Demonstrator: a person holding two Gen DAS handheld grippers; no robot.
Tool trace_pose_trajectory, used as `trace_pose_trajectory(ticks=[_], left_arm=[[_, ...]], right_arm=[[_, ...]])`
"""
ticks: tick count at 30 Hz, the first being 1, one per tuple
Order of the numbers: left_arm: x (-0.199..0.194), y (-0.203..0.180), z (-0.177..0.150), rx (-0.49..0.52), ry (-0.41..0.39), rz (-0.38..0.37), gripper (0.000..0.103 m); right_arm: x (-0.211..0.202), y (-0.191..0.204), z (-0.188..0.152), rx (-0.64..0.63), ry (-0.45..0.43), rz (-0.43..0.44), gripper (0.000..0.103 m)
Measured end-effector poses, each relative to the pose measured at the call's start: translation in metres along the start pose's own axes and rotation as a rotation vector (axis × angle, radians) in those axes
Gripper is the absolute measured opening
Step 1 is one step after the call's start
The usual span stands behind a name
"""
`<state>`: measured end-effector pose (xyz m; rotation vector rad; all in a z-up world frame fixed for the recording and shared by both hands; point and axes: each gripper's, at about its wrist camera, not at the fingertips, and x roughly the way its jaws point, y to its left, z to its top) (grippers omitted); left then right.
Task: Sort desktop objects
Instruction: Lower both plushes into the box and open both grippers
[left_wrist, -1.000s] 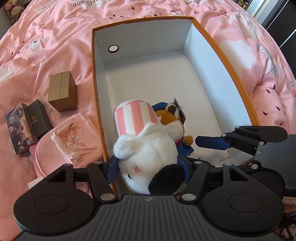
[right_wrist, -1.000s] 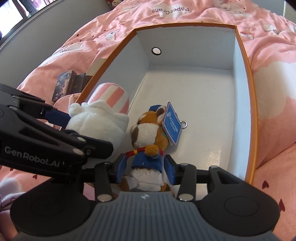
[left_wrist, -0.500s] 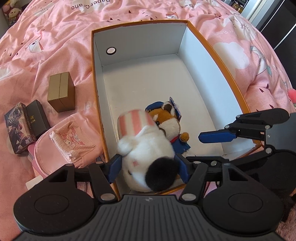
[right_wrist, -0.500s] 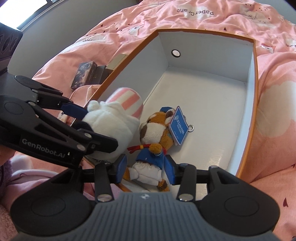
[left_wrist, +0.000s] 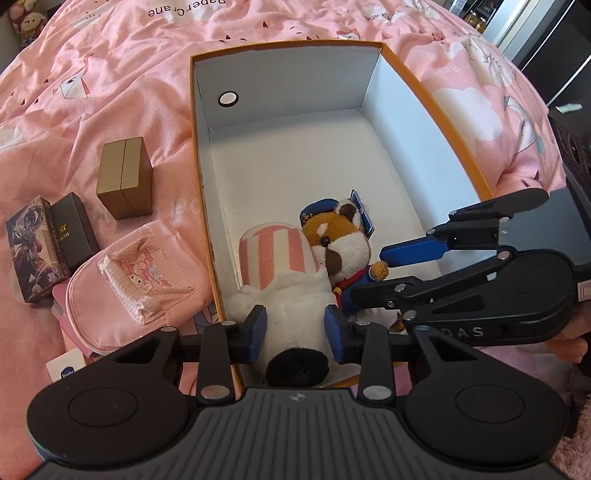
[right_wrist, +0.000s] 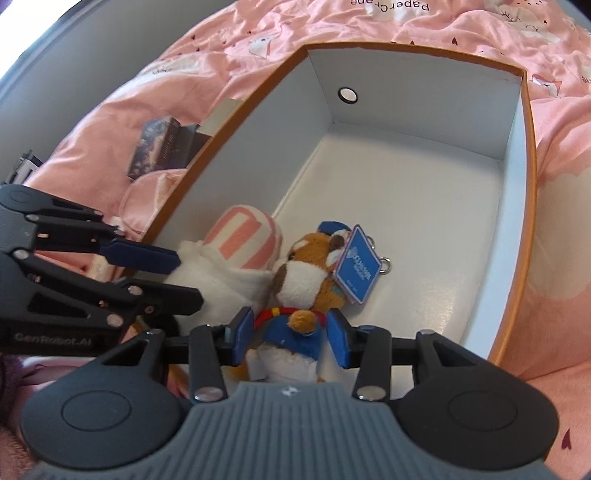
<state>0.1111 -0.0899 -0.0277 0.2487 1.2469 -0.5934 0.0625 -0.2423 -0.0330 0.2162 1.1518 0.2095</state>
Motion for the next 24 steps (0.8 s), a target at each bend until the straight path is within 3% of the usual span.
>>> trace_pose_trajectory(ticks=[6, 8, 13, 17, 24], left_arm=[[0.008, -0.003, 0.002, 0.005, -0.001, 0.032, 0.04], [0.009, -0.003, 0.002, 0.008, -0.004, 0.035, 0.04], [0.01, -0.006, 0.001, 0.023, -0.015, 0.051, 0.04], [0.015, -0.01, 0.003, 0.035, -0.029, 0.08, 0.04], [0.011, 0.005, 0.001, -0.012, -0.042, 0.024, 0.038]], right_arm=[[0.021, -0.002, 0.004, 0.002, 0.059, -0.01, 0.041], [0.023, -0.003, 0.004, 0.005, 0.063, -0.031, 0.03], [0.016, -0.003, 0.005, -0.022, 0.087, -0.057, 0.026], [0.016, -0.006, 0.006, -0.001, 0.118, -0.023, 0.025], [0.021, -0.01, 0.005, 0.101, 0.139, 0.061, 0.024]])
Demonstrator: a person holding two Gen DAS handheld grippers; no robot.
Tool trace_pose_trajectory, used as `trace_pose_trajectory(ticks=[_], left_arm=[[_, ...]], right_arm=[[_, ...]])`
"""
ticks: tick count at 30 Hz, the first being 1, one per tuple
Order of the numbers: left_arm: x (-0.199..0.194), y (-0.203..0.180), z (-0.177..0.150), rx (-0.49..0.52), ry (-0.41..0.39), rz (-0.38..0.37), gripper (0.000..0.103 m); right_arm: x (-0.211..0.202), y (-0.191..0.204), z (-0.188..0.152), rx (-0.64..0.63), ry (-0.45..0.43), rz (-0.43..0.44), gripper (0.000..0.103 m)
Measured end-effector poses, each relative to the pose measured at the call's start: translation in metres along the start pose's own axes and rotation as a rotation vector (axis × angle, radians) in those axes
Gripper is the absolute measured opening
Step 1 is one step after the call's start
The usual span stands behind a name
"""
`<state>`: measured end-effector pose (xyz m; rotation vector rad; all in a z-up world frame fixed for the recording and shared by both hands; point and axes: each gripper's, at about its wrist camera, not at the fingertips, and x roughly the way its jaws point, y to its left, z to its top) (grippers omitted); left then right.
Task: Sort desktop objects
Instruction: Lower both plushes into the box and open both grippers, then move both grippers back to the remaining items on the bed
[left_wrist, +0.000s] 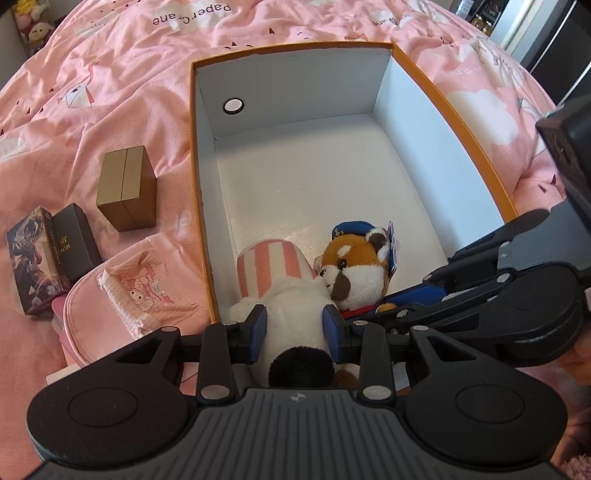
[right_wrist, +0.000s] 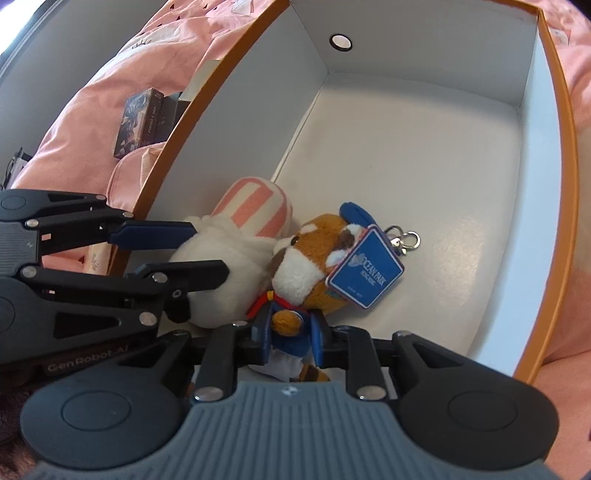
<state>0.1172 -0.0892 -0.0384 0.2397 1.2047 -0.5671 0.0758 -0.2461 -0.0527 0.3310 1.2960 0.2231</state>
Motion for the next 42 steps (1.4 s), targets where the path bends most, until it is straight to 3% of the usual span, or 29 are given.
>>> trace_pose_trajectory(ticks=[11, 19, 24, 27, 32, 38, 42], left_arm=[[-0.005, 0.007, -0.006, -0.032, -0.025, -0.033, 0.038], [-0.023, 0.014, -0.014, -0.059, -0.075, -0.099, 0.038], [-0.052, 0.026, -0.021, -0.086, -0.141, -0.103, 0.039], [-0.07, 0.041, -0.026, -0.129, -0.18, -0.078, 0.04], [-0.091, 0.071, -0.034, -0.199, -0.22, 0.011, 0.044], [-0.1, 0.111, -0.049, -0.277, -0.214, 0.114, 0.045], [-0.096, 0.135, -0.06, -0.331, -0.183, 0.139, 0.045]], right_arm=[[0.006, 0.006, -0.005, 0.017, -0.007, 0.002, 0.027], [-0.015, 0.015, -0.007, -0.029, -0.103, -0.046, 0.042], [-0.034, 0.027, -0.009, -0.099, -0.188, -0.085, 0.043], [-0.045, 0.038, -0.008, -0.141, -0.268, -0.086, 0.043], [-0.056, 0.056, -0.006, -0.231, -0.384, -0.018, 0.042], [-0.047, 0.085, 0.01, -0.323, -0.391, -0.028, 0.042], [-0.031, 0.109, 0.02, -0.391, -0.357, -0.026, 0.042]])
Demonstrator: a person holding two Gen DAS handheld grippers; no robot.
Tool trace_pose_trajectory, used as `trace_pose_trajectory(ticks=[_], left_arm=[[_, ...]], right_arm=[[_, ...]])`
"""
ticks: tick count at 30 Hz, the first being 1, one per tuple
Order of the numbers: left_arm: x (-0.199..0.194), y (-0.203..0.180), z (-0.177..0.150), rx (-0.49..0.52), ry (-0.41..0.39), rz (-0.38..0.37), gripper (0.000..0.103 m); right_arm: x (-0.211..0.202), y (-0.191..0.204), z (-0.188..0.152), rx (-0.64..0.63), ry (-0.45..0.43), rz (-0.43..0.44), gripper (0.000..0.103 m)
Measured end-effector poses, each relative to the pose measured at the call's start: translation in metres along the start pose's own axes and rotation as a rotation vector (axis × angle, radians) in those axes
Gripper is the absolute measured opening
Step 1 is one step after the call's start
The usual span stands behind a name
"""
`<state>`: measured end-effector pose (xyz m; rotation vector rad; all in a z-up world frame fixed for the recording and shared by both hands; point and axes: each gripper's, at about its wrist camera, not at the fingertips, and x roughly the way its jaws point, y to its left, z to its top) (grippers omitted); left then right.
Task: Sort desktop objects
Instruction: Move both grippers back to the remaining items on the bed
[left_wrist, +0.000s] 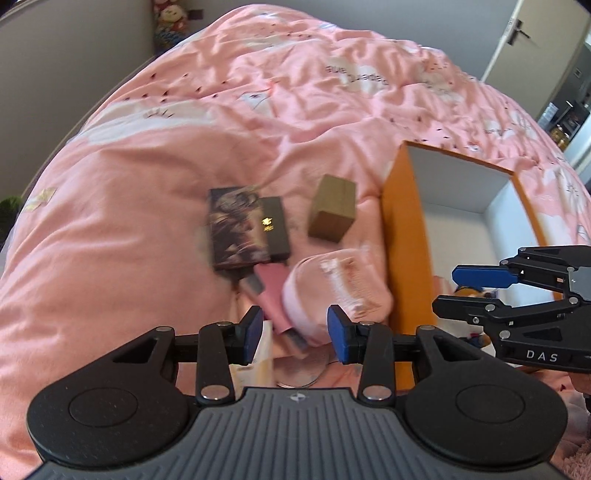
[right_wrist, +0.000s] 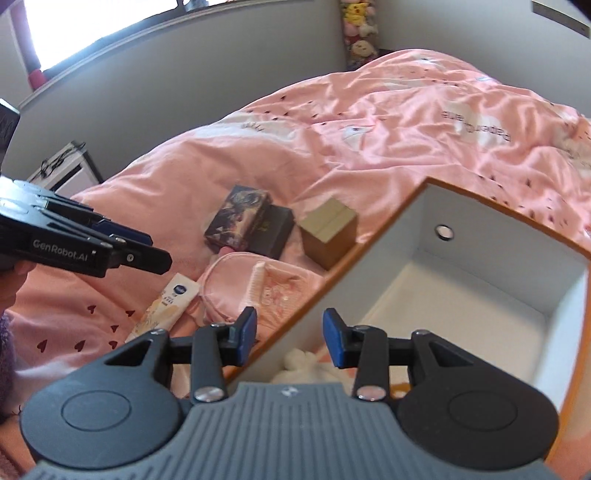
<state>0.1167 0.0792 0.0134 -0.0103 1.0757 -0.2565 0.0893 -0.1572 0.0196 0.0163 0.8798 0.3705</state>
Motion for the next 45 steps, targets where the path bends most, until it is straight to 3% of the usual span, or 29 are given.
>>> trace_pose_trajectory(ticks=[8, 14, 22, 27, 28, 34, 40, 45], left_arm=[[0.01, 0.032, -0.017, -0.074, 0.034, -0.008, 0.045], [0.017, 0.044, -0.021, -0.092, 0.05, -0.019, 0.045], [0.024, 0.046, -0.022, -0.076, 0.059, -0.068, 0.045], [0.027, 0.049, -0.022, -0.086, 0.062, -0.078, 0.045], [0.027, 0.05, -0.022, -0.091, 0.062, -0.083, 0.045], [0.031, 0.052, -0.02, -0.12, 0.065, -0.104, 0.045], [0.03, 0.053, -0.013, -0.139, 0.05, -0.124, 0.044], [0.037, 0.061, -0.004, -0.241, 0.062, -0.216, 0.044]], right_arm=[[0.042, 0.046, 0.015, -0.128, 0.082, 0.003, 0.047], [0.073, 0.084, 0.014, -0.297, 0.147, -0.015, 0.047], [0.107, 0.114, -0.004, -0.572, 0.222, -0.143, 0.047], [0.116, 0.119, -0.009, -0.656, 0.22, -0.178, 0.044], [0.115, 0.118, -0.01, -0.653, 0.218, -0.169, 0.038], [0.1, 0.107, -0.004, -0.583, 0.161, -0.164, 0.028], [0.078, 0.076, 0.024, -0.327, 0.128, -0.023, 0.027], [0.074, 0.047, 0.043, -0.114, 0.133, 0.088, 0.027]])
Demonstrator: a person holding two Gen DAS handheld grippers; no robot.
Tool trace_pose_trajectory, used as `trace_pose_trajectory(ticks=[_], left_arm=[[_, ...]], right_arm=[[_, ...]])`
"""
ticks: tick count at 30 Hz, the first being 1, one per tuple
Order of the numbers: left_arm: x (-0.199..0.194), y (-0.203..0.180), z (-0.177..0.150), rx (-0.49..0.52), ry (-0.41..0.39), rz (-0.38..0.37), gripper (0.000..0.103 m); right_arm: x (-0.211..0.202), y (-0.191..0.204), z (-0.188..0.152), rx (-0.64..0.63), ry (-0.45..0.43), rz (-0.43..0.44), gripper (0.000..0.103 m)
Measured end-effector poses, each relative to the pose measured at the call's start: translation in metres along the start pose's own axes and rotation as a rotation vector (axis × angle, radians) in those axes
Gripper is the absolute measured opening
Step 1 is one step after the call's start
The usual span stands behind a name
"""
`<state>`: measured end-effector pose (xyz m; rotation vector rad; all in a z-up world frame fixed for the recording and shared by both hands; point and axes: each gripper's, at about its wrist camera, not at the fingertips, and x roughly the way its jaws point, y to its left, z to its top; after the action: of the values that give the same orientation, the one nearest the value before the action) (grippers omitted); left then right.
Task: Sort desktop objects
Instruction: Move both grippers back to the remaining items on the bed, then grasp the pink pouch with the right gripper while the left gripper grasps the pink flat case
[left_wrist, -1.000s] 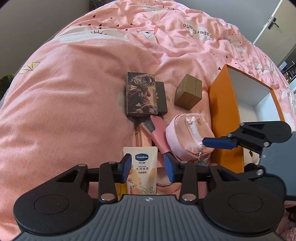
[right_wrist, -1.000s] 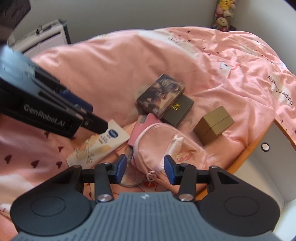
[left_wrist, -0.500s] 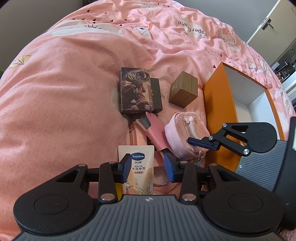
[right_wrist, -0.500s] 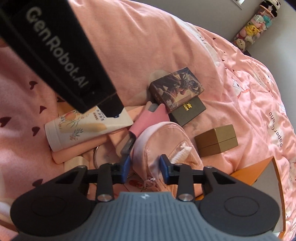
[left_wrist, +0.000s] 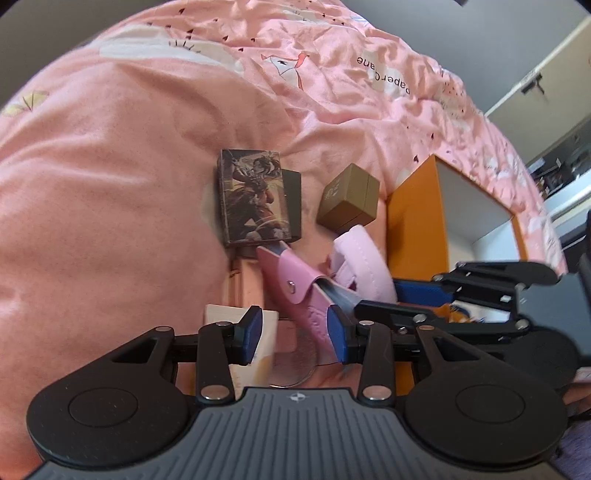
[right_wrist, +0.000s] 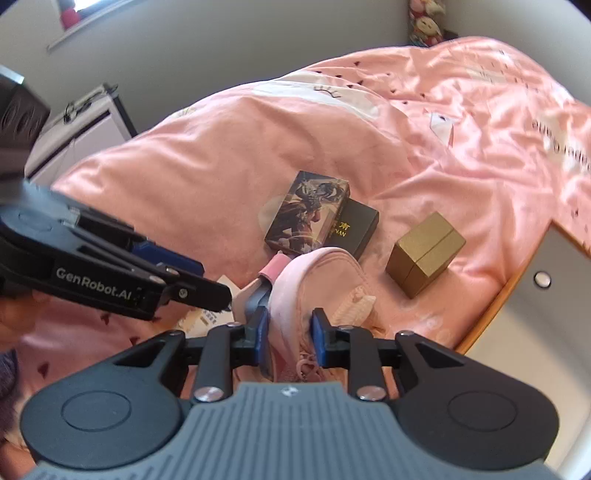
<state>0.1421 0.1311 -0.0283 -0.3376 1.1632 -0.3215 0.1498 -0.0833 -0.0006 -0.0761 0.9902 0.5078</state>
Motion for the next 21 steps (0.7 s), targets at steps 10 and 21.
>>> trace_pose_trajectory(ticks=[10, 21], left_arm=[[0.038, 0.004, 0.021, -0.178, 0.078, -0.034, 0.044], [0.062, -0.004, 0.019, -0.176, 0.123, -0.008, 0.042]], right_arm=[[0.008, -0.013, -0.003, 0.04, 0.03, 0.035, 0.028], [0.002, -0.02, -0.007, 0.016, 0.043, 0.02, 0.035]])
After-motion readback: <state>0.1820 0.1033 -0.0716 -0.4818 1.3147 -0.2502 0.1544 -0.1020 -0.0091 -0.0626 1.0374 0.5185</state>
